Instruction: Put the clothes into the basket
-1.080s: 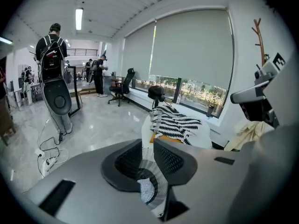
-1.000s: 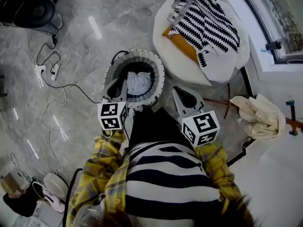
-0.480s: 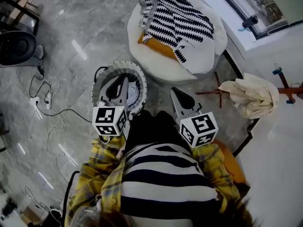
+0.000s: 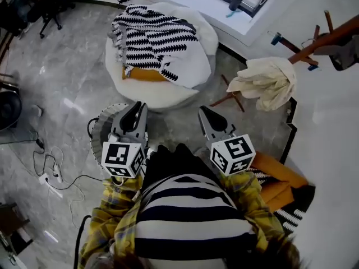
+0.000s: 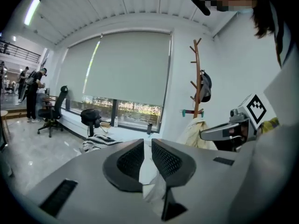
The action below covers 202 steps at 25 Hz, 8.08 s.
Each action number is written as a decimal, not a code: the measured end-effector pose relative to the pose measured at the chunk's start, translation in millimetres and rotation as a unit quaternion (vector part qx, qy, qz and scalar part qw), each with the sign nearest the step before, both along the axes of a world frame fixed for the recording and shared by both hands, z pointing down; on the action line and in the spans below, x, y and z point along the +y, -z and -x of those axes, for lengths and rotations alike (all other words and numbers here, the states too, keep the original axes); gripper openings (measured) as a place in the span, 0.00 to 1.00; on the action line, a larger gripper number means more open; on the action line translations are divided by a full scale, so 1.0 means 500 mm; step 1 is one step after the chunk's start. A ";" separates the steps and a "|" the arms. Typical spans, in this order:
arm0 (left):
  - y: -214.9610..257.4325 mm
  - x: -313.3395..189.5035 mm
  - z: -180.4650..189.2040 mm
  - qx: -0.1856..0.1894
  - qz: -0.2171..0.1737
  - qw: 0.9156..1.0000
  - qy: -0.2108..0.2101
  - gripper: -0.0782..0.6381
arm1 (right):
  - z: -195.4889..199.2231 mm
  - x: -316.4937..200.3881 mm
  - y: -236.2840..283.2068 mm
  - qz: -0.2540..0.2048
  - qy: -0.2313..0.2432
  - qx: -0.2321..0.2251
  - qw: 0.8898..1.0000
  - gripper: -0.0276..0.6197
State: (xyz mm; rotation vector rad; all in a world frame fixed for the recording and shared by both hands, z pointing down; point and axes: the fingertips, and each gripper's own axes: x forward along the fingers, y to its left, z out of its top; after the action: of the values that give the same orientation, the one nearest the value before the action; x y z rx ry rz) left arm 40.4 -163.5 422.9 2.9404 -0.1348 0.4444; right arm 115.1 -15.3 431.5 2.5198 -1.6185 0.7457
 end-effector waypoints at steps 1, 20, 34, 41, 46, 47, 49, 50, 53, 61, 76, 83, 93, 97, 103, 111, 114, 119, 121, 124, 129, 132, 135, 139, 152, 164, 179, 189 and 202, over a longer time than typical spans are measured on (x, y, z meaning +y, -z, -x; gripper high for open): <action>0.007 0.026 -0.022 0.003 -0.001 1.000 -0.020 0.19 | -0.015 0.027 0.005 -0.003 -0.018 0.002 1.000 0.09; 0.062 0.418 -0.271 0.028 -0.011 0.967 -0.253 0.19 | -0.198 0.434 0.042 -0.025 -0.244 0.033 0.969 0.22; 0.049 0.573 -0.380 0.031 -0.002 0.962 -0.273 0.19 | -0.297 0.567 0.026 -0.020 -0.256 0.043 0.965 0.33; 0.048 0.602 -0.438 0.024 -0.011 0.954 -0.297 0.19 | -0.359 0.565 0.007 -0.024 -0.266 0.034 0.963 0.34; 0.025 0.603 -0.496 0.014 -0.002 0.952 -0.307 0.19 | -0.415 0.565 -0.008 -0.013 -0.275 0.028 0.961 0.34; 0.019 0.604 -0.508 0.011 0.001 0.951 -0.310 0.19 | -0.427 0.566 -0.011 -0.011 -0.278 0.026 0.960 0.34; 0.006 0.604 -0.532 0.003 0.007 0.949 -0.316 0.19 | -0.452 0.567 -0.017 -0.004 -0.283 0.023 0.959 0.34; 0.000 0.602 -0.545 -0.001 0.011 0.948 -0.318 0.19 | -0.467 0.566 -0.020 -0.001 -0.285 0.022 0.958 0.35; -0.017 0.591 -0.585 -0.010 0.016 0.947 -0.320 0.19 | -0.512 0.560 -0.027 0.005 -0.288 0.018 0.957 0.36; -0.049 0.571 -0.647 -0.032 0.031 0.946 -0.322 0.19 | -0.581 0.548 -0.046 0.022 -0.294 0.013 0.955 0.39; -0.085 0.553 -0.680 -0.054 0.041 0.946 -0.316 0.19 | -0.628 0.524 -0.066 0.044 -0.283 0.022 0.958 0.42; -0.085 0.544 -0.670 -0.051 0.039 0.948 -0.311 0.19 | -0.619 0.520 -0.061 0.063 -0.281 0.042 0.957 0.30; -0.052 0.538 -0.635 -0.030 0.032 0.952 -0.303 0.19 | -0.602 0.534 -0.022 0.064 -0.303 0.070 0.948 0.12; -0.044 0.537 -0.610 -0.024 0.031 0.954 -0.297 0.19 | -0.589 0.534 -0.002 0.059 -0.299 0.081 0.949 0.12; -0.027 0.535 -0.578 -0.014 0.028 0.958 -0.285 0.19 | -0.553 0.515 0.032 0.036 -0.283 0.088 0.954 0.12; -0.001 0.545 -0.514 0.000 0.022 0.964 -0.266 0.19 | -0.469 0.498 0.086 -0.017 -0.249 0.084 0.965 0.11; 0.004 0.546 -0.468 0.006 0.017 0.967 -0.255 0.19 | -0.417 0.489 0.103 -0.035 -0.232 0.087 0.968 0.11; 0.018 0.530 -0.390 0.013 0.007 0.975 -0.223 0.19 | -0.349 0.483 0.110 -0.059 -0.213 0.075 0.972 0.11; 0.022 0.518 -0.365 0.012 0.004 0.978 -0.208 0.19 | -0.331 0.477 0.114 -0.067 -0.206 0.070 0.974 0.11; 0.033 0.493 -0.329 0.017 0.002 0.982 -0.187 0.19 | -0.304 0.460 0.129 -0.081 -0.198 0.070 0.974 0.11; 0.047 0.452 -0.286 0.026 -0.003 0.986 -0.162 0.19 | -0.278 0.440 0.170 -0.107 -0.195 0.082 0.971 0.11; 0.057 0.430 -0.264 0.031 -0.006 0.988 -0.152 0.19 | -0.282 0.433 0.200 -0.117 -0.201 0.099 0.968 0.11; 0.064 0.398 -0.242 0.034 -0.006 0.989 -0.142 0.19 | -0.287 0.420 0.228 -0.121 -0.207 0.112 0.964 0.11; 0.076 0.347 -0.207 0.041 0.000 0.992 -0.122 0.19 | -0.271 0.381 0.258 -0.126 -0.199 0.123 0.964 0.11; 0.100 0.157 -0.063 0.042 0.001 0.998 -0.040 0.19 | -0.172 0.168 0.301 -0.137 -0.127 0.128 0.974 0.11; 0.099 -0.001 0.124 0.040 -0.004 0.997 0.062 0.19 | -0.046 -0.027 0.286 -0.160 -0.041 0.079 0.983 0.11; 0.098 -0.184 0.473 0.035 -0.016 0.966 0.254 0.19 | 0.284 -0.337 0.312 -0.213 0.195 0.021 0.957 0.11; 0.045 -0.213 0.629 0.009 0.007 0.924 0.382 0.19 | 0.421 -0.482 0.225 -0.173 0.325 -0.028 0.929 0.11; -0.052 -0.220 0.661 -0.036 0.053 0.886 0.459 0.19 | 0.538 -0.556 -0.017 -0.043 0.469 -0.045 0.881 0.11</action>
State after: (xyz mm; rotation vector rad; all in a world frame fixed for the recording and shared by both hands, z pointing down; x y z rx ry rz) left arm -290.3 -273.3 449.1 2.3652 -1.3662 0.3698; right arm -154.1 -293.0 439.7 1.3863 -2.5626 0.6413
